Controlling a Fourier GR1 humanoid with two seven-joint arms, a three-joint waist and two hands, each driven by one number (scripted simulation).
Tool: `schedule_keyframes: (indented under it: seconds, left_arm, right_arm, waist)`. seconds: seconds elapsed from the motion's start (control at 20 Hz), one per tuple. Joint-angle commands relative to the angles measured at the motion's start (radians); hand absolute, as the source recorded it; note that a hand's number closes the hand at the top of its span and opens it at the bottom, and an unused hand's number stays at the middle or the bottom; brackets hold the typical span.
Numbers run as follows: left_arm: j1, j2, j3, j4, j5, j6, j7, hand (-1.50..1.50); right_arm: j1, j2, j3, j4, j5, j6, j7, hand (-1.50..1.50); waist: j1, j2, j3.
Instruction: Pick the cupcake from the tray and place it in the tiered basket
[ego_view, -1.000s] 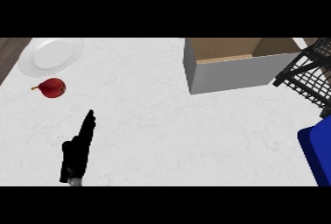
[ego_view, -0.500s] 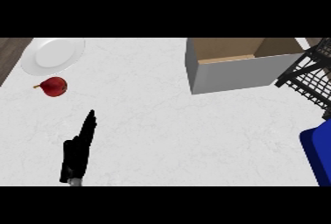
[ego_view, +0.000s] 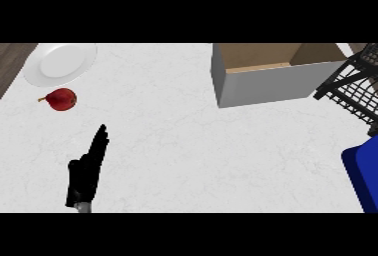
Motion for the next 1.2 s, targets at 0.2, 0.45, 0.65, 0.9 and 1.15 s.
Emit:
schedule_keyframes:
  seconds: [0.2, 0.45, 0.65, 0.9, 1.15]
  left_arm:
    - [0.055, -0.017, -0.027, -0.024, -0.019, 0.01, 0.021, 0.0]
    - [0.009, -0.03, -0.015, 0.013, -0.029, 0.03, 0.028, 0.0]
    - [0.002, -0.023, 0.013, 0.047, -0.003, 0.006, 0.0, 0.0]
    - [0.036, -0.024, -0.003, -0.014, -0.013, 0.015, 0.034, 0.0]
    - [-0.001, -0.019, 0.015, -0.004, -0.013, 0.019, 0.052, 0.0]
  right_arm:
    - [-0.07, 0.121, -0.147, 0.167, -0.136, -0.051, -0.04, -1.5]
    - [-0.081, 0.14, -0.247, 0.259, -0.216, -0.088, -0.171, -1.5]
    - [-0.12, 0.112, -0.316, 0.241, -0.289, -0.067, -0.175, -1.5]
    - [-0.093, 0.032, -0.401, 0.224, -0.313, -0.235, -0.25, -1.5]
    - [-0.027, -0.097, -0.469, 0.261, -0.333, -0.294, -0.204, -1.5]
  waist:
    - [0.003, 0.004, 0.0]
    - [0.004, 0.01, 0.001]
    - [-0.014, 0.002, -0.001]
    - [-0.019, 0.001, -0.001]
    - [-0.034, 0.001, -0.001]
